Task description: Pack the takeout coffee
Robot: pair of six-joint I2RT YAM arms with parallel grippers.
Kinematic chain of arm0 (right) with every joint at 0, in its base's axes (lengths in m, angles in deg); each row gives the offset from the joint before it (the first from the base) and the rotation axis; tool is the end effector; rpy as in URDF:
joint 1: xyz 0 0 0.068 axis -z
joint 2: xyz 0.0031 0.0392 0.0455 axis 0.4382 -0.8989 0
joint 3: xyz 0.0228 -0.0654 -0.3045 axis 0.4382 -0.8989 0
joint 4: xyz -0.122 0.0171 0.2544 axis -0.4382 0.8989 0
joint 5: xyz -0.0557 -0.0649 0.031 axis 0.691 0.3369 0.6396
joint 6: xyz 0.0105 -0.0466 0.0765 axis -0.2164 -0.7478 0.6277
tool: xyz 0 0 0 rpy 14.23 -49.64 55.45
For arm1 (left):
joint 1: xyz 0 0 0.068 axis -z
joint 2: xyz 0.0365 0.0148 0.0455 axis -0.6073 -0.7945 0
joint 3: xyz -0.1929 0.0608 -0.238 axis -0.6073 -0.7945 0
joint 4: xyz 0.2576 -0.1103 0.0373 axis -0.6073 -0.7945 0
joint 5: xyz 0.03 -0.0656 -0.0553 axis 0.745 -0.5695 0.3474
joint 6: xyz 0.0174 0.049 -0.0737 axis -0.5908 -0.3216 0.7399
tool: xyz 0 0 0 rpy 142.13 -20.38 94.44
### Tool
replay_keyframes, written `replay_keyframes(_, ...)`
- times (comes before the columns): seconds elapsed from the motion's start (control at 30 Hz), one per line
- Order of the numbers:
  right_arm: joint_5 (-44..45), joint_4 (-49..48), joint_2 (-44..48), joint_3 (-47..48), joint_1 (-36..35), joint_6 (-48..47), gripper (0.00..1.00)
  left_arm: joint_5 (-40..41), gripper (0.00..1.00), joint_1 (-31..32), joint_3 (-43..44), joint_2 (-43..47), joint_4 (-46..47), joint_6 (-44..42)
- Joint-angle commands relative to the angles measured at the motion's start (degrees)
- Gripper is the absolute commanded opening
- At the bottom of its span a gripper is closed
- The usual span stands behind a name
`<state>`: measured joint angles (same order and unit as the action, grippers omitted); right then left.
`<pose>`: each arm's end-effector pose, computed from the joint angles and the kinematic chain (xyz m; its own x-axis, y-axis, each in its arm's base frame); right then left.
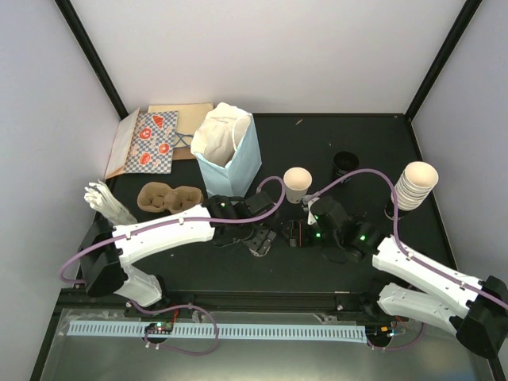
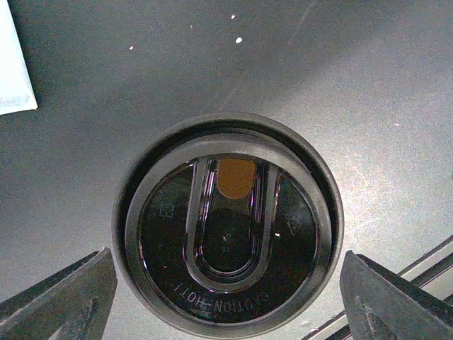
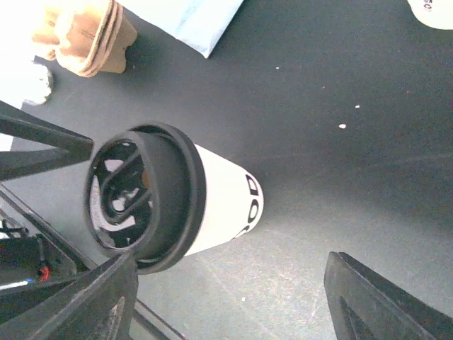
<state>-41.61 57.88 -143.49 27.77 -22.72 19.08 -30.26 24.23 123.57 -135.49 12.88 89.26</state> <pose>0.1451 0.1788 0.2380 -0.8748 0.0125 -0.4844 -0.2876 0.7911 0.5399 0.1606 -0.2748 0.2536 -0.7799 0.4975 -0.3797 0.5557 0.8296 -0.0544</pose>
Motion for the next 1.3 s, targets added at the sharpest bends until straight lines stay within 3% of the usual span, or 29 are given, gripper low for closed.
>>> replay_keyframes(0.0,-2.88,-4.28,-0.28,-2.63,1.46,3.12,0.7,1.63,0.88,-0.19,0.87,-0.67,0.9,-0.26)
replay_keyframes(0.4,-10.57,-13.86,-3.82,-6.85,2.61,7.27,0.55,1.33,0.81,-0.28,0.31,-1.66,1.69,-0.35)
replay_keyframes(0.73,-12.54,-16.25,-7.23,-6.96,2.66,7.44,0.47,1.24,0.71,-0.37,0.13,-1.84,1.52,-0.78)
replay_keyframes(1.07,-13.33,-18.47,-9.57,-8.2,2.67,7.78,0.45,0.81,0.7,-0.37,-0.3,-2.11,1.77,-0.99)
replay_keyframes(1.27,-9.35,-14.51,-10.77,-7.8,2.68,7.03,0.44,0.32,0.69,-0.37,-1.05,-2.04,2.12,-0.87)
